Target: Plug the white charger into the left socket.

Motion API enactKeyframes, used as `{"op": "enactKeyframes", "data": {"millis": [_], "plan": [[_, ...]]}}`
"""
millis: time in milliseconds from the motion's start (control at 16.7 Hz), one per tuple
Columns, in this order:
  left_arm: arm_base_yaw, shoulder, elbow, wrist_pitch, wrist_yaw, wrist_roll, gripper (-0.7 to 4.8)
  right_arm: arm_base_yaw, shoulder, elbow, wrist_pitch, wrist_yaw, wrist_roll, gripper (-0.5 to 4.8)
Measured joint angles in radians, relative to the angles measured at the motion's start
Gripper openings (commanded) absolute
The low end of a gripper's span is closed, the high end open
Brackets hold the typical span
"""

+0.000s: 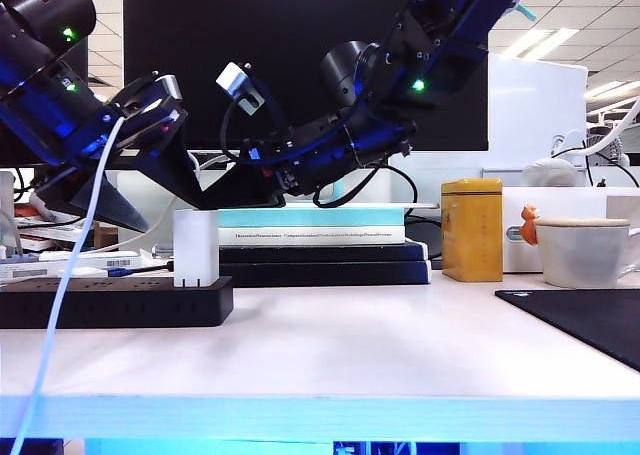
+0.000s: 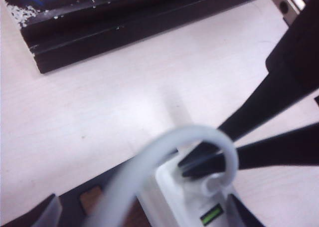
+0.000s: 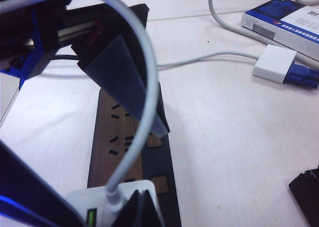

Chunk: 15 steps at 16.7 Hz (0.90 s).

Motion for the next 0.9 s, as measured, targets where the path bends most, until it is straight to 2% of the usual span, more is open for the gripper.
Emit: {"op": "enactKeyframes", "data": {"millis": [240, 540, 600, 780, 900], "plan": [[0.000, -0.008, 0.000, -0.004, -0.015, 0.002, 4.34, 0.000, -0.002, 0.000, 0.009, 0.001, -0.005, -0.03], [0.000, -0.095, -0.011, -0.044, -0.080, 0.021, 4.21, 0.008, -0.029, -0.014, 0.025, 0.027, 0.019, -0.03], [0.000, -0.123, -0.011, -0.040, -0.101, 0.023, 3.94, 0.010, -0.036, -0.013, 0.016, 0.034, 0.027, -0.03], [0.000, -0.153, -0.011, -0.040, -0.193, 0.027, 2.62, 0.011, -0.061, 0.008, -0.002, 0.053, 0.042, -0.02], [0.000, -0.158, -0.011, -0.049, -0.351, 0.077, 1.44, 0.013, -0.103, 0.019, 0.004, 0.106, 0.053, -0.02]]}}
